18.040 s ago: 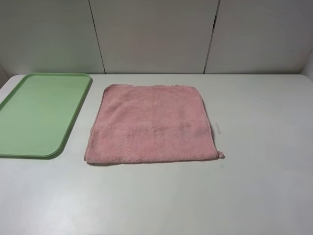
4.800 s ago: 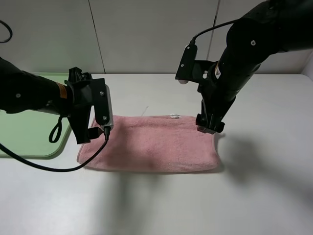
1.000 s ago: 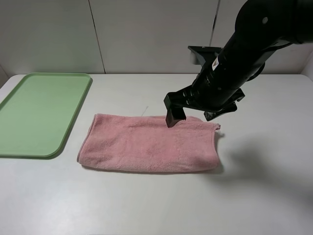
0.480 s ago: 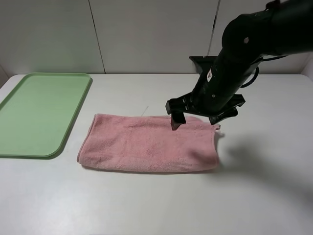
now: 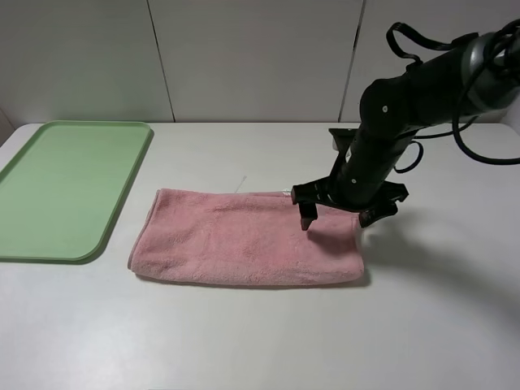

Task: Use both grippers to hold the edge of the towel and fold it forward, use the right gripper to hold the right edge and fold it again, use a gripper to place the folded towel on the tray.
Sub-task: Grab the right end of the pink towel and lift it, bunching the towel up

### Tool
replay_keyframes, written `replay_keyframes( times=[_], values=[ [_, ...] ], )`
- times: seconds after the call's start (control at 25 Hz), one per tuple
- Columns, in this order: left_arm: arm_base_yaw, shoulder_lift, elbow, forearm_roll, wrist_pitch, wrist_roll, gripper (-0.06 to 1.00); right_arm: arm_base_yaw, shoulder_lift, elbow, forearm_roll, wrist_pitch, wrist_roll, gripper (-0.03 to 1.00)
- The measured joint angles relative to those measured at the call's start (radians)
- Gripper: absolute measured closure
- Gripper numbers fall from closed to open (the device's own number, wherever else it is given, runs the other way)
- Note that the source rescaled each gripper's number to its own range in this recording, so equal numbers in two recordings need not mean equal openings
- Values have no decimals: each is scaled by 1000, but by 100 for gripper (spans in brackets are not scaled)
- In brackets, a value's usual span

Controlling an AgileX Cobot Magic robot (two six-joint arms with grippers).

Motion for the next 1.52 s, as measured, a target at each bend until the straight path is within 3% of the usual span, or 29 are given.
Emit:
replay_keyframes(
  times=[0.2, 1.08, 1.16, 1.4, 1.52],
  values=[
    [0, 0, 0, 0, 0, 0, -4, -63, 21, 0, -3, -18, -17, -3],
    [0, 0, 0, 2, 0, 0, -4, -66, 145, -15, -10, -61, -73, -2],
    [0, 0, 0, 2, 0, 0, -4, -66, 146, -17, -22, -69, -73, 12],
    [0, 0, 0, 2, -1, 0, -4, -54, 149, -18, -9, -125, -73, 87],
    [0, 0, 0, 2, -1, 0, -4, -52, 149, -18, -8, -127, -73, 91]
  ],
)
